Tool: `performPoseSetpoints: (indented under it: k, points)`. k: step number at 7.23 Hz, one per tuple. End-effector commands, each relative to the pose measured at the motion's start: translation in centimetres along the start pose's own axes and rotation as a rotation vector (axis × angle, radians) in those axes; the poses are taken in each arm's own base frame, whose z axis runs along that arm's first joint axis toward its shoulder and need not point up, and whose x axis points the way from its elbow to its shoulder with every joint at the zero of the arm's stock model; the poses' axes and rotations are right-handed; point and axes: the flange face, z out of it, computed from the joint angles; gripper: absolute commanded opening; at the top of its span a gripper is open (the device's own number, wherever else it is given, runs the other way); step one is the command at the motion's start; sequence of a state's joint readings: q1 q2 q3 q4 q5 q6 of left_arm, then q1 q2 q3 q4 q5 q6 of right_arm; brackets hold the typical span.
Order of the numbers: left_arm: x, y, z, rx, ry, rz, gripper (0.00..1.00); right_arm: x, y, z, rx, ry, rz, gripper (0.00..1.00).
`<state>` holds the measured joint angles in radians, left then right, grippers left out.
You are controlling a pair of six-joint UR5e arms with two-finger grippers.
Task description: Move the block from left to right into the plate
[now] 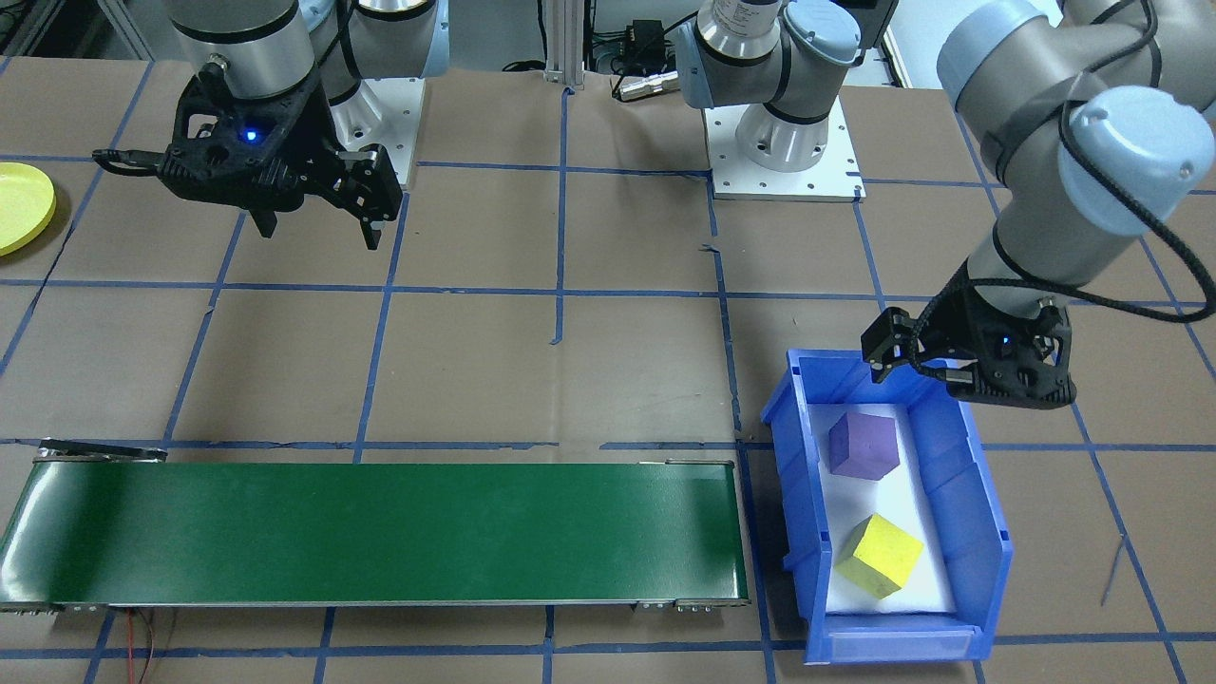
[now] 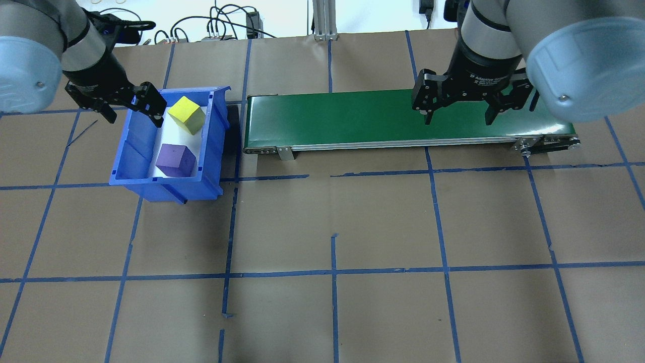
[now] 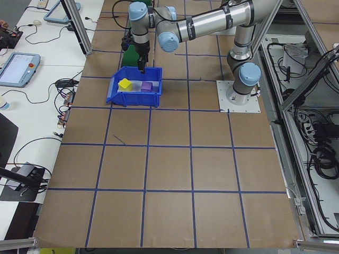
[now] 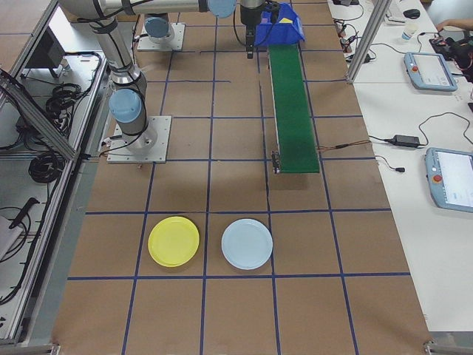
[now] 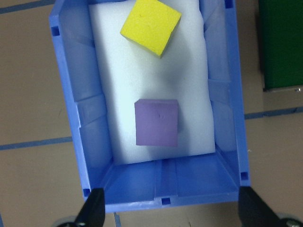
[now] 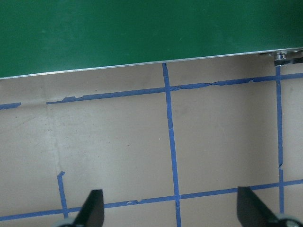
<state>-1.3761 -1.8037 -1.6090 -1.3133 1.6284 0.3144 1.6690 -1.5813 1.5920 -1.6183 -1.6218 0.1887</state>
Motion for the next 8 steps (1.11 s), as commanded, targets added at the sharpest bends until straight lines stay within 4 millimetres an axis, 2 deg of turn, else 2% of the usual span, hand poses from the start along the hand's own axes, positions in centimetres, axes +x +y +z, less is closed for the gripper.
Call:
performPoseSetpoints:
  k: [1,2,4,8]
  points:
    - [-1.4,-1.6,4.0,-0.038,0.014,-0.002,1.00,0.0,0.0,-0.1,0.002,0.001,0.000,1.00]
    - [-1.5,-1.7,5.6,-0.066,0.024,0.001,1.00,0.0,0.0,-0.1,0.002,0.002,0.000,1.00]
    - [-0.8,-0.7,8.9,-0.096,0.039,-0.004,1.00,0.0,0.0,-0.1,0.002,0.002,0.000,1.00]
    - [-0.2,0.4,12.8,-0.133,0.055,-0.003,1.00,0.0,0.0,-0.1,0.002,0.002,0.000,1.00]
